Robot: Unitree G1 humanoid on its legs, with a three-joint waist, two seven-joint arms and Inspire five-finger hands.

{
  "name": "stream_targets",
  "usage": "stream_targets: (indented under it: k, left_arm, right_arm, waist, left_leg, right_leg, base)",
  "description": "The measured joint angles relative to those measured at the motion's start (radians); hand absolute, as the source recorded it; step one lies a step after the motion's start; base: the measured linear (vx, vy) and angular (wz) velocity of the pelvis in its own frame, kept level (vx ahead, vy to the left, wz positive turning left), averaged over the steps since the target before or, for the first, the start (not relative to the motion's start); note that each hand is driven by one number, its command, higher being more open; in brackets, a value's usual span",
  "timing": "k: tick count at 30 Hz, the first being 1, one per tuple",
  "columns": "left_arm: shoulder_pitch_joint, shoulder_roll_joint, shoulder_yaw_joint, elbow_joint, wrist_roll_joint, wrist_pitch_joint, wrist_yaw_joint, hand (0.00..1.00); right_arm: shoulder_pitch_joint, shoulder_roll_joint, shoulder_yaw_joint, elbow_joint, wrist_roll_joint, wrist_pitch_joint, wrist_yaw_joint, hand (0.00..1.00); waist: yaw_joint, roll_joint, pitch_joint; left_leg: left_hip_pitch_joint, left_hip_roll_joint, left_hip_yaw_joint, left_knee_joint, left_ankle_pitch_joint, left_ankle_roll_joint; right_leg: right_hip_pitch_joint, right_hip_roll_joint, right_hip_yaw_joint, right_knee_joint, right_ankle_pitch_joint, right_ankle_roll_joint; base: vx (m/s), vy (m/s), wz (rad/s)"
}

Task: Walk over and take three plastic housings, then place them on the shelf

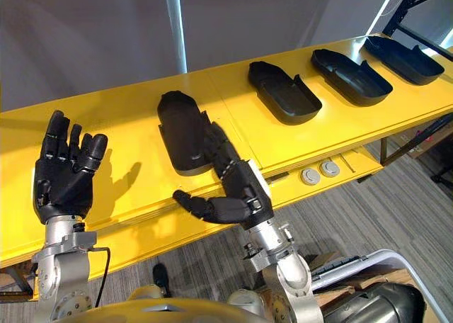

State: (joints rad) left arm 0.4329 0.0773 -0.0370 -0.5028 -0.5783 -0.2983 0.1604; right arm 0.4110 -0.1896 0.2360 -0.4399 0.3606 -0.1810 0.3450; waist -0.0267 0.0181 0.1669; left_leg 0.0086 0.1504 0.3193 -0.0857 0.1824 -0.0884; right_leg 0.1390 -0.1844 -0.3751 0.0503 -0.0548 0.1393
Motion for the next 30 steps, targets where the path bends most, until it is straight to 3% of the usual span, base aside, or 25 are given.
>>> stream_targets:
  k: [15,20,30]
  left_arm:
    - [0.05,0.001,-0.007,0.0,-0.001,-0.002,0.013,1.0]
    - [0.087,0.002,-0.023,0.0,0.0,-0.004,0.023,1.0]
    - [0.093,0.013,-0.037,0.0,0.038,-0.004,0.062,1.0]
  right_arm:
    - [0.168,-0.014,0.014,0.058,0.06,0.134,0.085,1.0]
    - [0.194,-0.015,0.038,0.093,0.068,0.134,0.086,1.0]
    - [0.094,-0.016,0.13,0.124,0.074,0.065,0.035,1.0]
  waist:
    - [-0.005,0.01,-0.063]
    - [-0.006,0.018,-0.071]
    - [0.0,0.012,-0.088]
  left_leg:
    - [0.003,-0.001,0.003,-0.003,-0.012,-0.008]
    - [0.002,-0.002,0.003,-0.003,-0.013,-0.004]
    - [-0.005,-0.003,-0.008,-0.003,-0.008,-0.006]
  right_leg:
    - [0.003,-0.002,-0.001,0.0,-0.003,-0.002]
    - [0.001,-0.004,-0.003,-0.001,-0.01,-0.006]
    - [0.0,-0.004,-0.014,-0.002,-0.008,-0.008]
  base:
    - [0.0,0.0,0.0]
    - [-0.01,0.0,0.0]
    - [0.0,0.0,0.01]
